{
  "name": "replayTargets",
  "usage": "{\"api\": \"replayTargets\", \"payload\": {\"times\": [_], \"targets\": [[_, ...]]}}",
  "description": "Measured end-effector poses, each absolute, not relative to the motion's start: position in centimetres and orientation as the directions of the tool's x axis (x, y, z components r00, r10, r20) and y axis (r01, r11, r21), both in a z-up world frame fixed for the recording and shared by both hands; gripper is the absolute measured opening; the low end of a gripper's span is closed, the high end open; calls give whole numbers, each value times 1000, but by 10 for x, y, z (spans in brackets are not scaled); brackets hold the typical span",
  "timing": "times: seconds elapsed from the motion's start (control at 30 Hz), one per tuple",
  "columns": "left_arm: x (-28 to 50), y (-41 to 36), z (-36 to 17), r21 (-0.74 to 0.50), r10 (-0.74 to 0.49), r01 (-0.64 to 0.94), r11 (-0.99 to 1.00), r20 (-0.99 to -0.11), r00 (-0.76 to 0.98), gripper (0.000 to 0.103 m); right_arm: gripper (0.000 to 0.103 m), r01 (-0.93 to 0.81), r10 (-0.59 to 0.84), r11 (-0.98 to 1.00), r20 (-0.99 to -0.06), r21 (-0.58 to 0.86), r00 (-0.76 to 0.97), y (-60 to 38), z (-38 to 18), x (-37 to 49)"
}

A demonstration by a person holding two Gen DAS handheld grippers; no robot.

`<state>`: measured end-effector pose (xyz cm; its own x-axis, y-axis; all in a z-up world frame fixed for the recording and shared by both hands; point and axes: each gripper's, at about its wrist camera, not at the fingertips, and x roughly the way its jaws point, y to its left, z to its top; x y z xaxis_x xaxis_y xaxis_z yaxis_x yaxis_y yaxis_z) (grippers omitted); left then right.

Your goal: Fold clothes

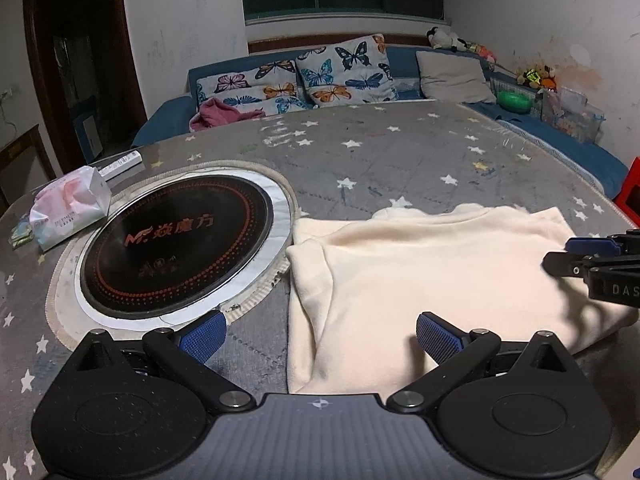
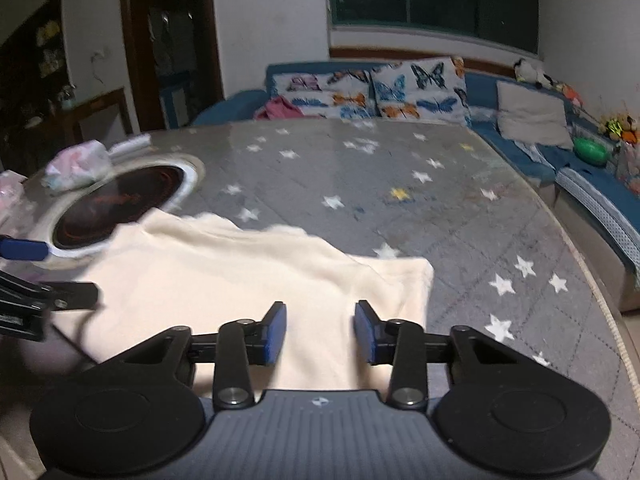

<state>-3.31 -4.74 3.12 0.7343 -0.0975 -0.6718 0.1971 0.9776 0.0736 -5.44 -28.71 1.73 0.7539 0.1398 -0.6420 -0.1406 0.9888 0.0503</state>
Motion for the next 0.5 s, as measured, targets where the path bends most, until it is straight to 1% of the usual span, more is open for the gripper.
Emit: {"api": "replayTargets", "payload": {"times": [0.1,0.27,0.47,0.5], "targets": [[-30,-44,28,75,-91,193,978,-681,727,103,33,-134,138,989,-648,56,749,-290,19,-53],[-26,-40,29,62,-91,181,981,-681,726,103,31,-172,164,984,-626,49,762,-278,33,-46],[-19,-40,27,63,-83,173,983,-689,720,103,16,-197,201,977,-637,78,744,-265,31,-15],[-18,-40,27,64,-81,172,983,-690,719,103,16,-196,203,977,-641,82,741,-264,29,-11]]}}
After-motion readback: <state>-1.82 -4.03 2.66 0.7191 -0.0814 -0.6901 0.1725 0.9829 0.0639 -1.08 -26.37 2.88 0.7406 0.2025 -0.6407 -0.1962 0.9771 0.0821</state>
